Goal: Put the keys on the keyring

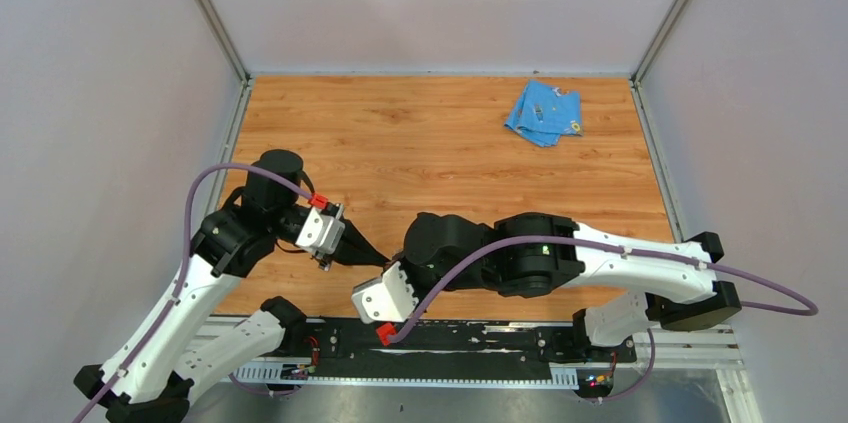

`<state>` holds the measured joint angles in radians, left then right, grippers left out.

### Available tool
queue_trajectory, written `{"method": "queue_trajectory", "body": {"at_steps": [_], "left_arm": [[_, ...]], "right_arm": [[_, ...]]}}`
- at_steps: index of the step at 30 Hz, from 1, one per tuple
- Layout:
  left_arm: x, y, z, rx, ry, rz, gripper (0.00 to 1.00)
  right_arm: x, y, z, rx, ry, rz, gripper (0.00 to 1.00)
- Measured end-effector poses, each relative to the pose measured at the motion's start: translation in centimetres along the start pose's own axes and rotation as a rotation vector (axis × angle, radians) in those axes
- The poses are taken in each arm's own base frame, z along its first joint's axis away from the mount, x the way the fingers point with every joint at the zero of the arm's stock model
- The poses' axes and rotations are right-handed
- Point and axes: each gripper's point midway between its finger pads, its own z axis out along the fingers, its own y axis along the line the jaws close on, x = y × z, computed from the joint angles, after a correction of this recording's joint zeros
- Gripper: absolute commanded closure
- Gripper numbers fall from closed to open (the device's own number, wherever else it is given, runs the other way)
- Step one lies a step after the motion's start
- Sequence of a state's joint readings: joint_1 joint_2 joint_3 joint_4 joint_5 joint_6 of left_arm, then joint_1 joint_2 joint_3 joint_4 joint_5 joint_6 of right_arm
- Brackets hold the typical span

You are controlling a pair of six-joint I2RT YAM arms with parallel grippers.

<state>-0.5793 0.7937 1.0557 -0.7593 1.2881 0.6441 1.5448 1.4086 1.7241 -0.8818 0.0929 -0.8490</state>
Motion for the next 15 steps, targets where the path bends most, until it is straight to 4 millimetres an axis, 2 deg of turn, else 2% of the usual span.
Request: {"method": "queue_trajectory", "body": {"at_steps": [6,8,10,15], "left_arm": [[1.2,-0.2,0.2,0.013,0.006,-0.048,1.0],[1.3,-0.2,0.3,0.02,0.003,-0.059,1.0],[1.3,-0.4,0.4,0.032,-0.004,-0.068,1.0],[1.3,-0.7,0.4,0.046,-0.012,-0.077,1.0]], "right_arm": [[0.6,0.6,0.8,-0.018,0.04,0.053,0.94],[0.6,0.8,0.8,-0.02,0.042,0.07,0.82],[0.5,0.6,0.9,-0.011,0.039,0.084,0.75],[0.0,-0.2,1.1,0.026,0.02,0.103,0.72]]}}
